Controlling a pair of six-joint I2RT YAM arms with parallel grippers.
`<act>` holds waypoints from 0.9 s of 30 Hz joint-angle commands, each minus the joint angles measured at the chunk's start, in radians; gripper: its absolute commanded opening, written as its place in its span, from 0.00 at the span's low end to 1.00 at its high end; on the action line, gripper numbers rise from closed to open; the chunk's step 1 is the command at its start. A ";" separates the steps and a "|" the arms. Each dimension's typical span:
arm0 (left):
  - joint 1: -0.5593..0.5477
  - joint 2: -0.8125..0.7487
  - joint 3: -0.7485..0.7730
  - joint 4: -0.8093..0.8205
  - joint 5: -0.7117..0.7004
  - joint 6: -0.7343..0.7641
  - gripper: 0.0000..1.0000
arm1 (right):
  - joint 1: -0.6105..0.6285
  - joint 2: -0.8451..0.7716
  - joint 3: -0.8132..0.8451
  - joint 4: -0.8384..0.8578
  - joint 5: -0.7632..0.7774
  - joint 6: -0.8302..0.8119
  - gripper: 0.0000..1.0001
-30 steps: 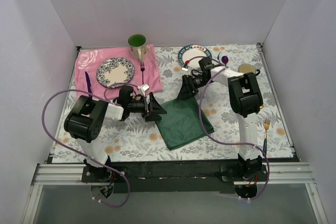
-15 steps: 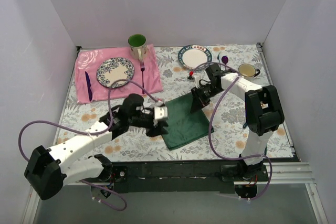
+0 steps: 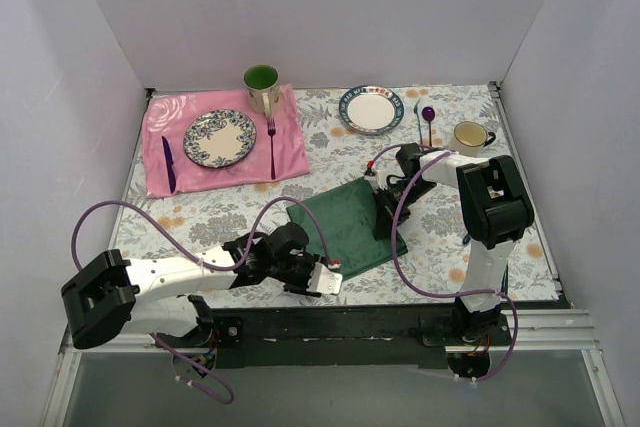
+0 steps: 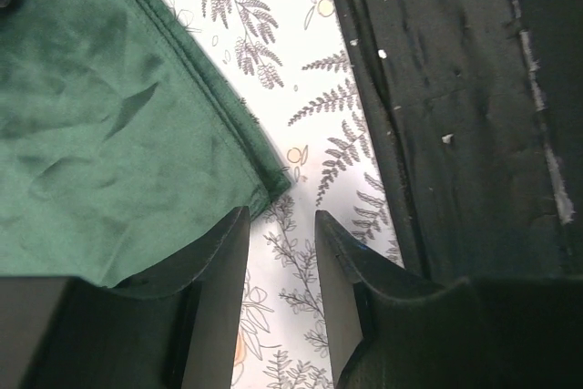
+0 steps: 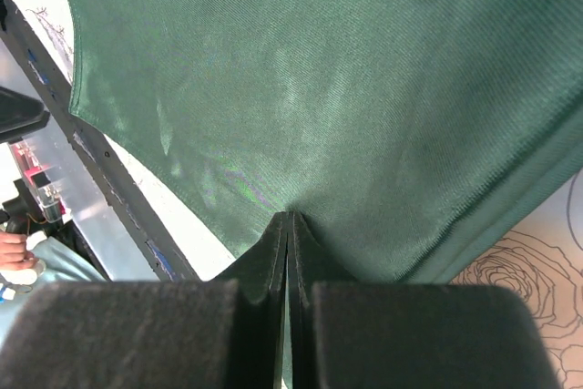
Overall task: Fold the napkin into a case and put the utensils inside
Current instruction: Pick up the top corner of the square folded napkin from the center of the board.
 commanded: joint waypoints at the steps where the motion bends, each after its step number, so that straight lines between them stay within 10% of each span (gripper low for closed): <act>1: -0.014 0.022 -0.010 0.071 -0.038 0.061 0.35 | -0.003 0.023 -0.006 0.014 0.059 -0.036 0.01; 13: -0.020 0.119 0.000 0.147 -0.044 0.106 0.32 | -0.003 0.031 0.026 -0.012 0.044 -0.051 0.01; 27: -0.020 0.091 0.007 0.153 -0.042 0.064 0.00 | -0.003 -0.009 0.192 -0.081 0.012 -0.038 0.07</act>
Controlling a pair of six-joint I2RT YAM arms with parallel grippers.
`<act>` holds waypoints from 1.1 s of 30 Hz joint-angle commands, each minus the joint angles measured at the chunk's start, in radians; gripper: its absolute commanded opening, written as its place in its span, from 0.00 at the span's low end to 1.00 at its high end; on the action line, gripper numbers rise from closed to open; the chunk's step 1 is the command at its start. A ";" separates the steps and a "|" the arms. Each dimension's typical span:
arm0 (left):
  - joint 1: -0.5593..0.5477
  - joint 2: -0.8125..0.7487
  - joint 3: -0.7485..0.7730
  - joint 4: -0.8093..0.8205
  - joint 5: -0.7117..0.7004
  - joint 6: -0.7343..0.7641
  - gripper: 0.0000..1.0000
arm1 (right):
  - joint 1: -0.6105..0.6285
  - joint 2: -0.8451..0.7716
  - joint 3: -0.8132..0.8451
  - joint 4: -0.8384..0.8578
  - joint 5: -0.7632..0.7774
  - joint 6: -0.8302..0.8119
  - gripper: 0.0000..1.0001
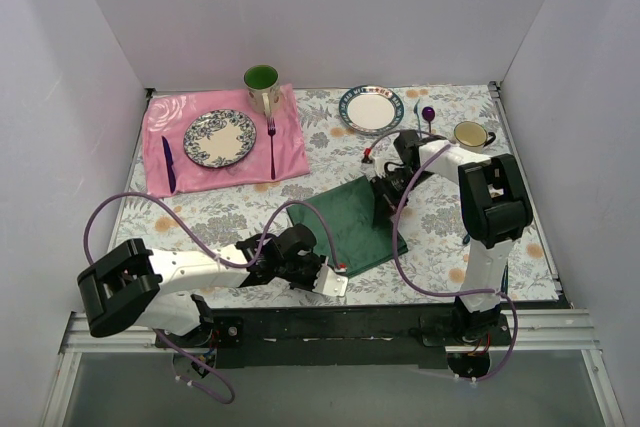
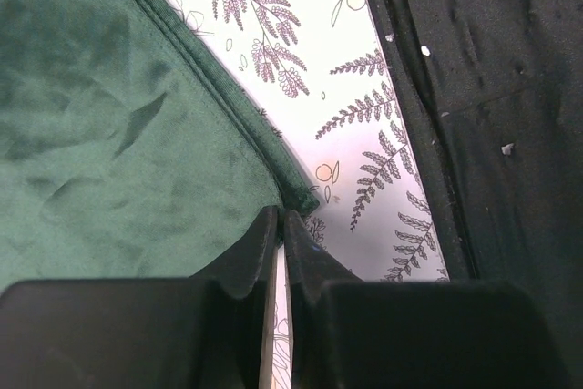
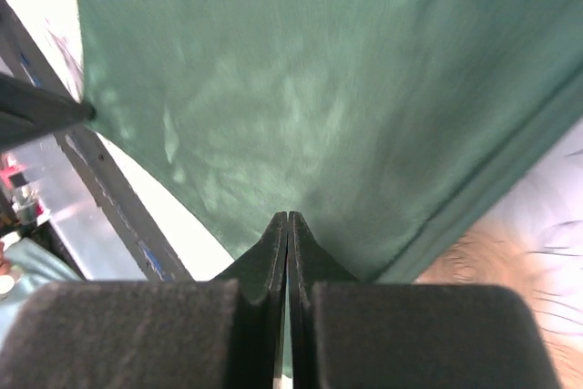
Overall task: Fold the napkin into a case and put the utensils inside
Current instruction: Pick up the top corner of the square folded napkin from the center of the board.
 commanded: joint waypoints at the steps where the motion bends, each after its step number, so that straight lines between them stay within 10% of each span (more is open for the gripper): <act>1: -0.007 -0.042 0.011 0.029 0.004 -0.014 0.00 | -0.003 -0.015 0.121 -0.019 0.006 0.008 0.09; 7: -0.007 -0.040 0.013 0.028 0.010 -0.013 0.00 | -0.025 0.049 0.259 0.080 0.162 0.114 0.33; 16: -0.006 -0.036 0.013 0.025 0.010 -0.025 0.00 | -0.023 0.216 0.425 0.096 0.196 0.192 0.34; 33: -0.009 -0.111 0.052 -0.070 0.041 -0.062 0.00 | 0.079 0.189 0.250 0.150 0.078 0.126 0.28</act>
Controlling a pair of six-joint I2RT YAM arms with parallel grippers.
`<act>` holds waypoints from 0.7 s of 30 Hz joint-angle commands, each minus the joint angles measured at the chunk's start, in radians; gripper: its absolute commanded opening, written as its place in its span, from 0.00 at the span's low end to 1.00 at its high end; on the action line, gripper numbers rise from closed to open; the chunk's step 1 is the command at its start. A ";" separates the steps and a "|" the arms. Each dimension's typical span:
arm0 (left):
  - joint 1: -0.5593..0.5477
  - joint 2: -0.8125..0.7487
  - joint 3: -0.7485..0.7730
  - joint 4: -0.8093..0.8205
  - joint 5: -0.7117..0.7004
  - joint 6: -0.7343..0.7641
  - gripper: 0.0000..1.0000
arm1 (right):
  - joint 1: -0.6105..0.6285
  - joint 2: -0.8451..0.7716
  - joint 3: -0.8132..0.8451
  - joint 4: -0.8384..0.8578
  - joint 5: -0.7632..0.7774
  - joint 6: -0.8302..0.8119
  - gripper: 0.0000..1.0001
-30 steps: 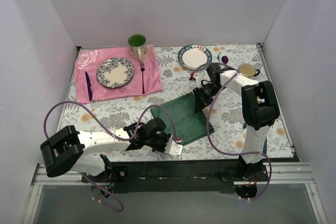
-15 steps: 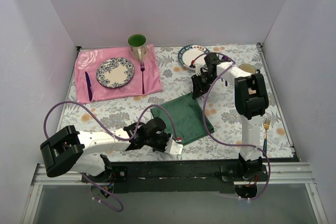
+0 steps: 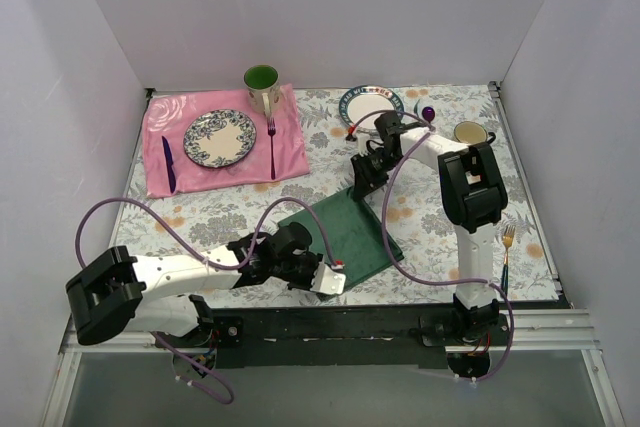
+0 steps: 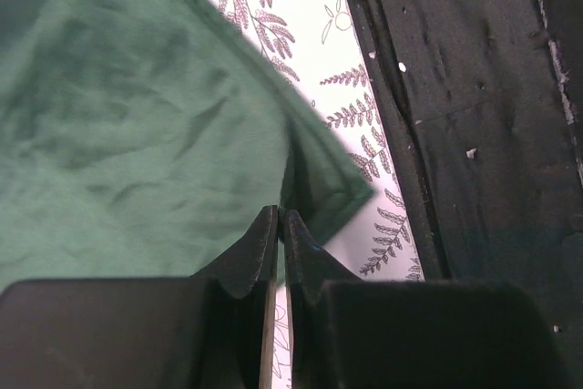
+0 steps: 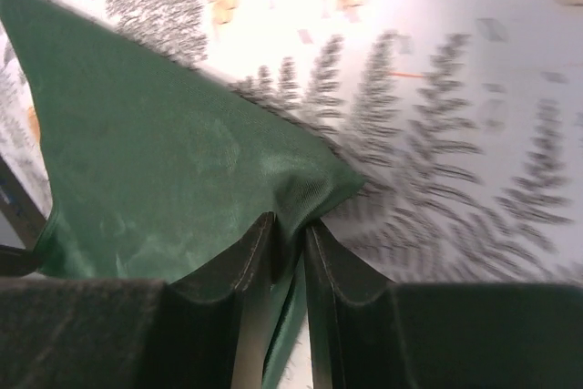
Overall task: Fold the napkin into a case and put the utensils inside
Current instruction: Pick up the top corner of the square folded napkin from the center of the board, then fold the top corner of the square-folded napkin at the center of the board.
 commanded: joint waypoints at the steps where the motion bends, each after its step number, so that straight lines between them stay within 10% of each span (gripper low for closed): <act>1: -0.007 -0.030 0.055 -0.027 0.013 -0.011 0.00 | 0.039 -0.012 -0.063 0.002 -0.016 -0.038 0.28; 21: 0.213 0.260 0.296 0.106 0.000 0.099 0.00 | -0.112 -0.129 -0.078 -0.092 -0.200 -0.016 0.40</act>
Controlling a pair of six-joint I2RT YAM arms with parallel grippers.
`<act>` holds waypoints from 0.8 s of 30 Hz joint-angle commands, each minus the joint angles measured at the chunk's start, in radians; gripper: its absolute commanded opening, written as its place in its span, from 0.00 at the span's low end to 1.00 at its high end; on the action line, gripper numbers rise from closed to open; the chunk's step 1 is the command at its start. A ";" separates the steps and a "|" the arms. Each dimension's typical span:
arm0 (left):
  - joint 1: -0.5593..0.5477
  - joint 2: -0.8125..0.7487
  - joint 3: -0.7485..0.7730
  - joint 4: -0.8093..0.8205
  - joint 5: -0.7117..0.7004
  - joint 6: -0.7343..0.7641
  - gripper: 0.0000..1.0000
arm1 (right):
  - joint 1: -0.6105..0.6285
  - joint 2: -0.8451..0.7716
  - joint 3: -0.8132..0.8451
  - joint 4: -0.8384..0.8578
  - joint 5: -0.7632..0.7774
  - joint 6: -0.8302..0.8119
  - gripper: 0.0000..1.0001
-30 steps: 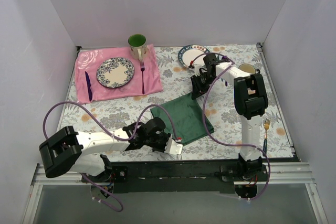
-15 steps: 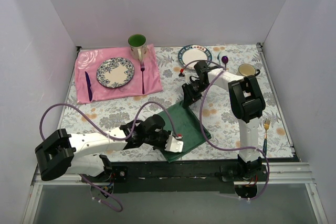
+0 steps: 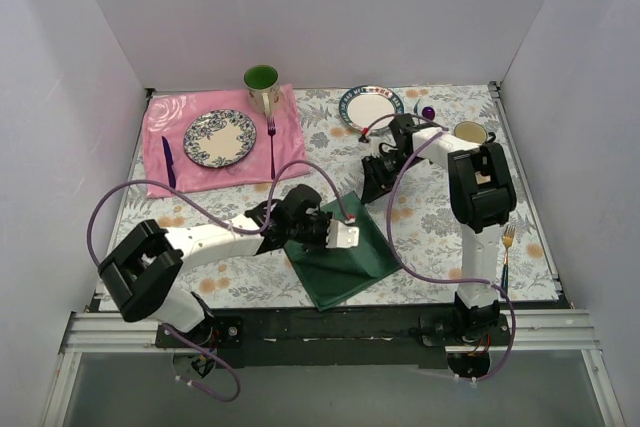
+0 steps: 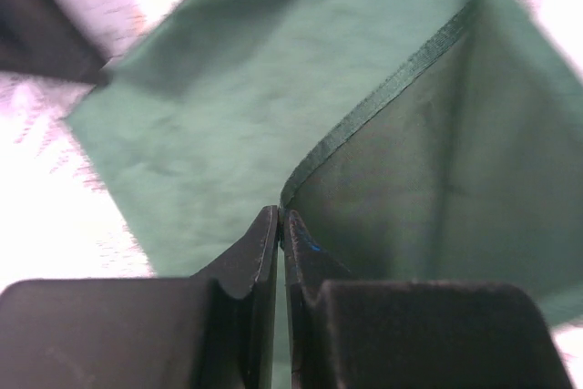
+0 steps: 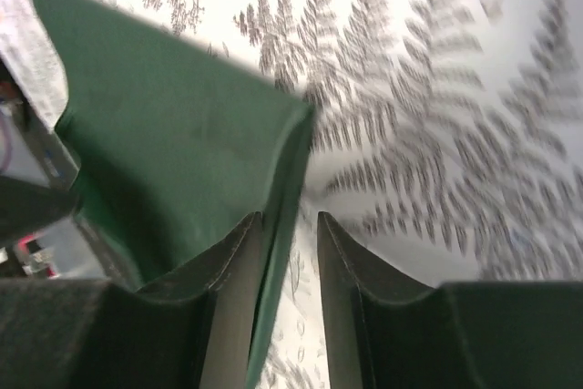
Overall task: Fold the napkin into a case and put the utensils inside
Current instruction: Fold the top corner of the square-folded napkin at the center of the board.
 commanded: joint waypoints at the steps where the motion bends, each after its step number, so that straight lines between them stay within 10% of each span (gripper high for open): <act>1: 0.063 0.079 0.110 0.054 0.062 0.052 0.00 | -0.086 -0.119 -0.047 0.005 -0.128 0.024 0.40; 14: 0.158 0.316 0.313 0.097 0.102 0.083 0.00 | -0.175 -0.243 -0.231 0.014 -0.264 0.035 0.06; 24: 0.184 0.378 0.353 0.123 0.101 0.080 0.00 | -0.175 -0.318 -0.362 0.016 -0.318 -0.001 0.02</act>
